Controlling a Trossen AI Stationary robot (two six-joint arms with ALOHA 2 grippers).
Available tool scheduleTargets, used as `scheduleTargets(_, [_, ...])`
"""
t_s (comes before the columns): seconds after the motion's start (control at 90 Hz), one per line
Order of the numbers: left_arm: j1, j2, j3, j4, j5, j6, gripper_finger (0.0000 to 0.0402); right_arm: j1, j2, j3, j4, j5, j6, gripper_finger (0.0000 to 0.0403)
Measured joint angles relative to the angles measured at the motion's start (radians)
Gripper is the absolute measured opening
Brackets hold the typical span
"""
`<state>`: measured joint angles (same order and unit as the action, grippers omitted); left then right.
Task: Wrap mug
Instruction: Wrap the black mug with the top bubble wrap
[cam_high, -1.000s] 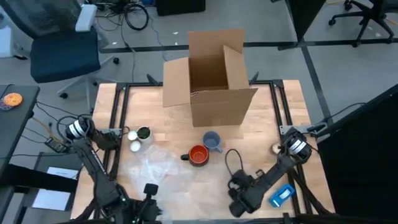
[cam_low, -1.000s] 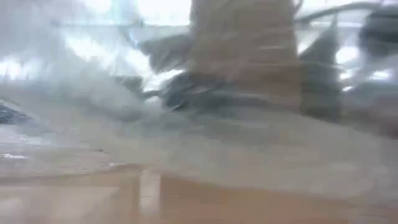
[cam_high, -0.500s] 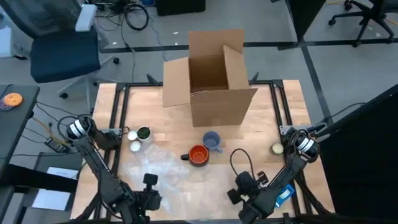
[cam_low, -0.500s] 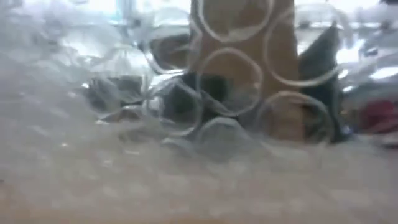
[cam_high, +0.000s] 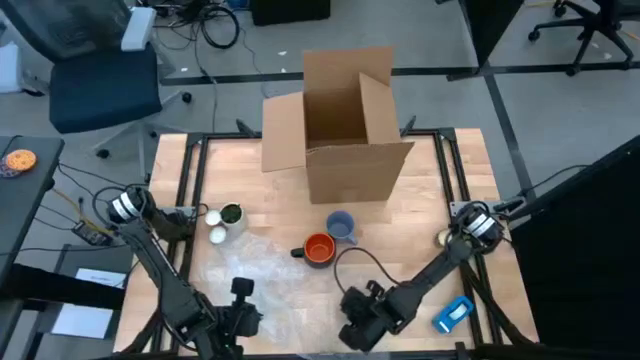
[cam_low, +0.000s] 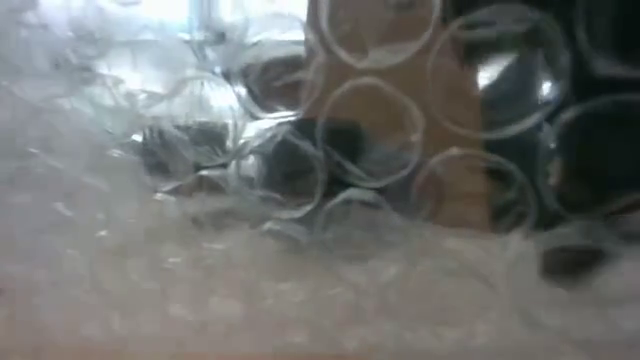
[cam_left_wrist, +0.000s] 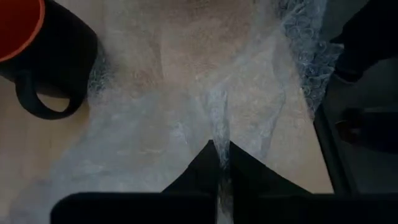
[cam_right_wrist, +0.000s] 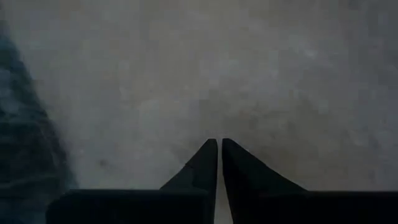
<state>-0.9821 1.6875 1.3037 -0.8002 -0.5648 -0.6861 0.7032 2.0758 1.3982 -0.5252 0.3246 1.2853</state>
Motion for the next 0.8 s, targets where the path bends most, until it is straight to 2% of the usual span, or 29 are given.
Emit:
scheduleTargets(0.133, [0.000, 0.000, 0.000, -0.006, -0.023, 0.018, 0.0000, -0.022, -0.008, -0.032, -0.101, 0.001, 0.045, 0.0000])
scheduleTargets(0.278, [0.006, 0.000, 0.000, -0.006, -0.129, 0.089, 0.0000, -0.046, -0.010, -0.033, -0.212, 0.047, 0.046, 0.0000])
scheduleTargets(0.367, [0.019, 0.000, 0.000, -0.006, -0.155, 0.145, 0.0000, -0.057, -0.014, -0.034, -0.282, 0.077, 0.051, 0.0000])
scheduleTargets(0.456, [0.032, 0.000, 0.000, -0.006, -0.134, 0.184, 0.0000, -0.064, -0.025, -0.038, -0.407, 0.083, 0.100, 0.0000])
scheduleTargets(0.611, [0.042, 0.000, 0.000, -0.007, -0.091, 0.188, 0.0000, -0.057, -0.036, -0.044, -0.641, 0.062, 0.290, 0.0000])
scheduleTargets(0.8, [0.041, 0.038, 0.000, -0.005, -0.020, 0.183, 0.0000, -0.027, -0.041, -0.041, -0.613, 0.070, 0.319, 0.0000])
